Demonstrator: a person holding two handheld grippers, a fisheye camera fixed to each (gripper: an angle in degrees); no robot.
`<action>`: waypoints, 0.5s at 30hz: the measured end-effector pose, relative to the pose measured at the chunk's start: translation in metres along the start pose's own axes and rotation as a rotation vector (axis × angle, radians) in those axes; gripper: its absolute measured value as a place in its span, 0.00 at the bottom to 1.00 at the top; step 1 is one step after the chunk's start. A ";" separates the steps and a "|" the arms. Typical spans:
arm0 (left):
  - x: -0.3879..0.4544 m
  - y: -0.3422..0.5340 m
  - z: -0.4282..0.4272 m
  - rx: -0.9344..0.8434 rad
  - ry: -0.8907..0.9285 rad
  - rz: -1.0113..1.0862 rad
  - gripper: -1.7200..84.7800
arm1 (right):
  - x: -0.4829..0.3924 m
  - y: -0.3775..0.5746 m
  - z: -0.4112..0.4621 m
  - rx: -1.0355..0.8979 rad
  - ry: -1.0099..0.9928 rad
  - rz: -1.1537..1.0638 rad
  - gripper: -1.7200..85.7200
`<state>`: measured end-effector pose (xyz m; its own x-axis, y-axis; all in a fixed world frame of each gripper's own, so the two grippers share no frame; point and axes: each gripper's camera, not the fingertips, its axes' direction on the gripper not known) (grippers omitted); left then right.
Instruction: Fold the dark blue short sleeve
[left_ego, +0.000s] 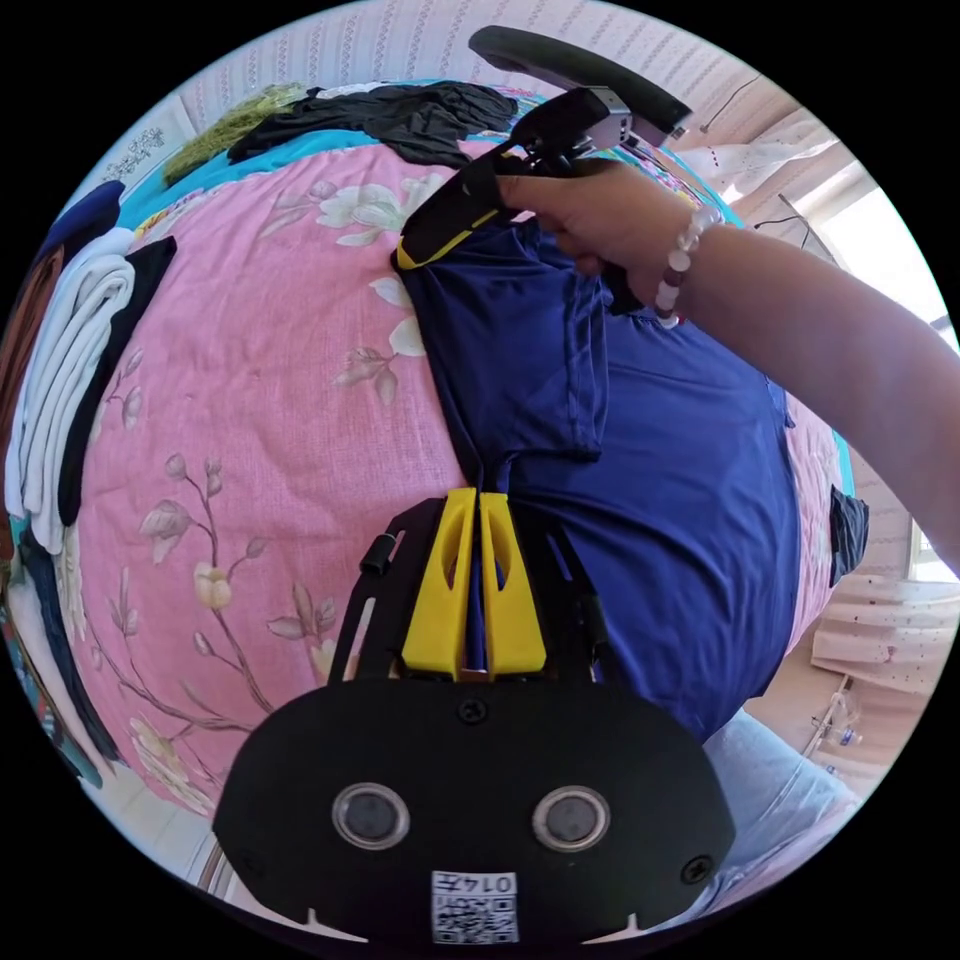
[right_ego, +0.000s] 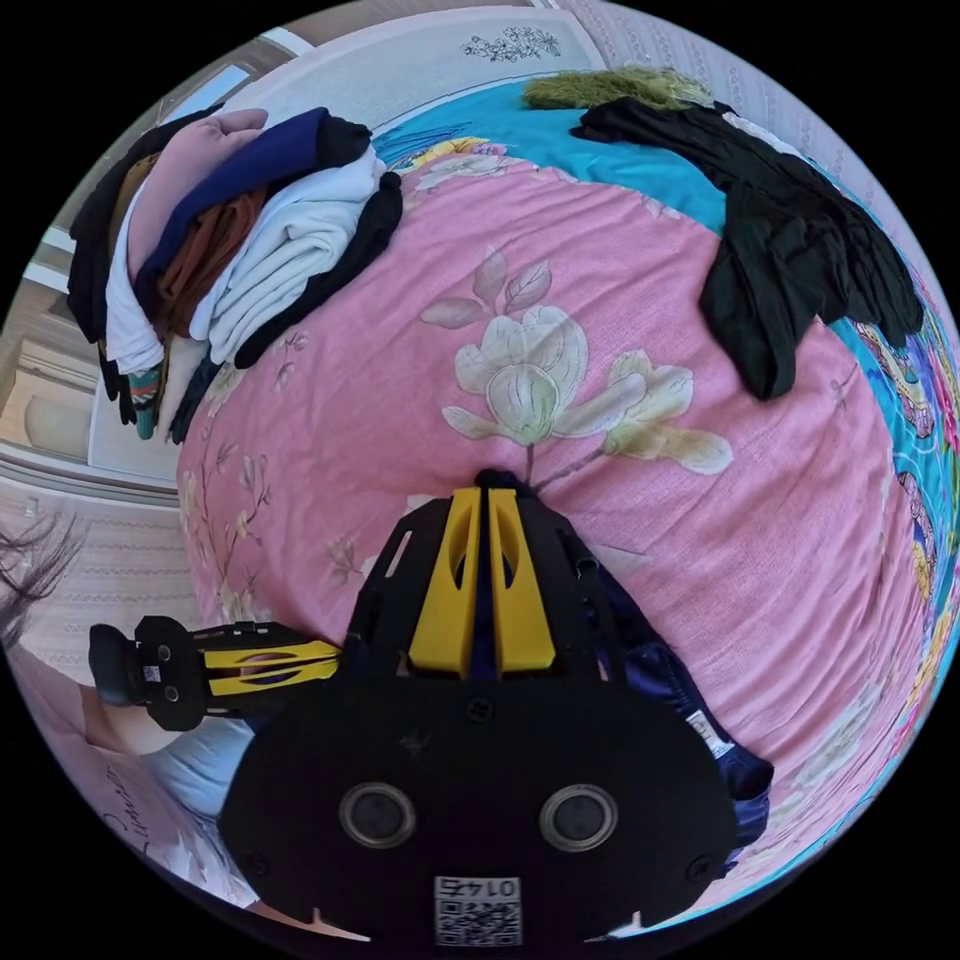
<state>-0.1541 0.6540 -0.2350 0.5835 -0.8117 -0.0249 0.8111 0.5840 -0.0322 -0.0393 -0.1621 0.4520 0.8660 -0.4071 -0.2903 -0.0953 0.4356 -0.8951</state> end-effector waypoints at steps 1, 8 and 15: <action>0.001 -0.001 0.001 0.000 0.001 0.001 0.01 | 0.001 0.001 0.004 -0.002 0.005 -0.003 0.03; 0.018 -0.017 0.011 -0.013 -0.020 0.029 0.01 | 0.008 0.028 0.029 0.072 0.017 0.030 0.03; 0.035 -0.027 0.014 -0.012 -0.032 0.034 0.04 | 0.020 0.056 0.027 0.099 -0.040 0.007 0.04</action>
<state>-0.1552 0.6099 -0.2215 0.6121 -0.7908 0.0062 0.7902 0.6113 -0.0434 -0.0146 -0.1243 0.4054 0.8845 -0.3723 -0.2810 -0.0540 0.5166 -0.8545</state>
